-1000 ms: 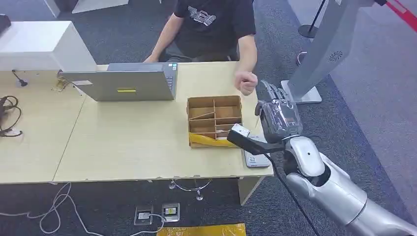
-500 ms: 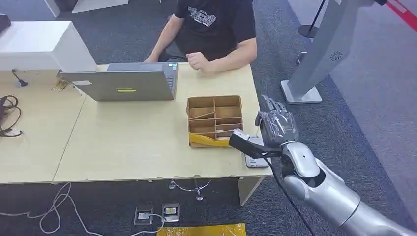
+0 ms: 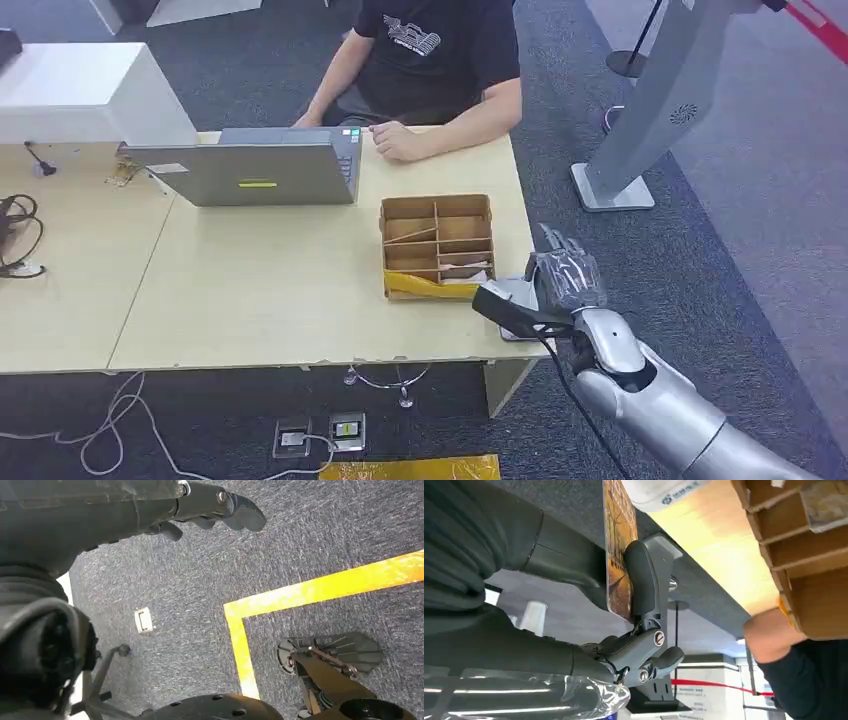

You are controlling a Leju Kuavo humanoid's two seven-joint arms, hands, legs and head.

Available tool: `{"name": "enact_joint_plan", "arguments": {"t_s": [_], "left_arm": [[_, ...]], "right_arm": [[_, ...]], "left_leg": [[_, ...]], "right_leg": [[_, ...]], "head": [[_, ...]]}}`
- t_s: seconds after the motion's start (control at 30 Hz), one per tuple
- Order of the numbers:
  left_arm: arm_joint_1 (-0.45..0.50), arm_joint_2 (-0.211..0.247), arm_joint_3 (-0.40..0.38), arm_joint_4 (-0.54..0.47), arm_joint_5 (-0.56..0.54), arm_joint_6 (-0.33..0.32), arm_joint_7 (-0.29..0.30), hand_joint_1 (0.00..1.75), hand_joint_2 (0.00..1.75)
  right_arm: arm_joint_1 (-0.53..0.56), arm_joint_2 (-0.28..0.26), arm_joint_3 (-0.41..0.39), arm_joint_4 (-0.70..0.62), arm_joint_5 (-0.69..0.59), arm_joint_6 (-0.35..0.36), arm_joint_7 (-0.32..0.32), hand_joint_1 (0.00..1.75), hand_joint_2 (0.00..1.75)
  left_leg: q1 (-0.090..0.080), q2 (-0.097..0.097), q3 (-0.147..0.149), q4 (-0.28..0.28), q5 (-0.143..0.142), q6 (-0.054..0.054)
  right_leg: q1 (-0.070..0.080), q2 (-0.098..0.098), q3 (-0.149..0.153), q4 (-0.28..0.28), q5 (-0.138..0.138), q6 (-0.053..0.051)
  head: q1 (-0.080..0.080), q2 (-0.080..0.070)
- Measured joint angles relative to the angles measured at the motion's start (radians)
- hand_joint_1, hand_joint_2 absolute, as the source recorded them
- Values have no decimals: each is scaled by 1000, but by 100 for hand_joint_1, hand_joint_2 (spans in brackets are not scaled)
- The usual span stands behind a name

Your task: Pass the card to the sensor for recognition and then transmit it.

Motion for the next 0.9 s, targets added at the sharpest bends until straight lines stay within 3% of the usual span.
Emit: {"name": "enact_joint_plan", "arguments": {"t_s": [0.37,0.9], "left_arm": [[1,0,0,0,-10,-3,-2,0,0],[1,0,2,0,5,1,-7,0,0]], "right_arm": [[51,23,2,57,-5,-18,-43,175,175],[31,53,19,109,-50,-34,-54,175,175]], "left_leg": [[0,0,0,0,0,0],[0,0,1,0,0,0]], "right_leg": [[0,0,0,0,0,0],[0,0,0,0,0,0]], "head": [[0,0],[0,0]]}}
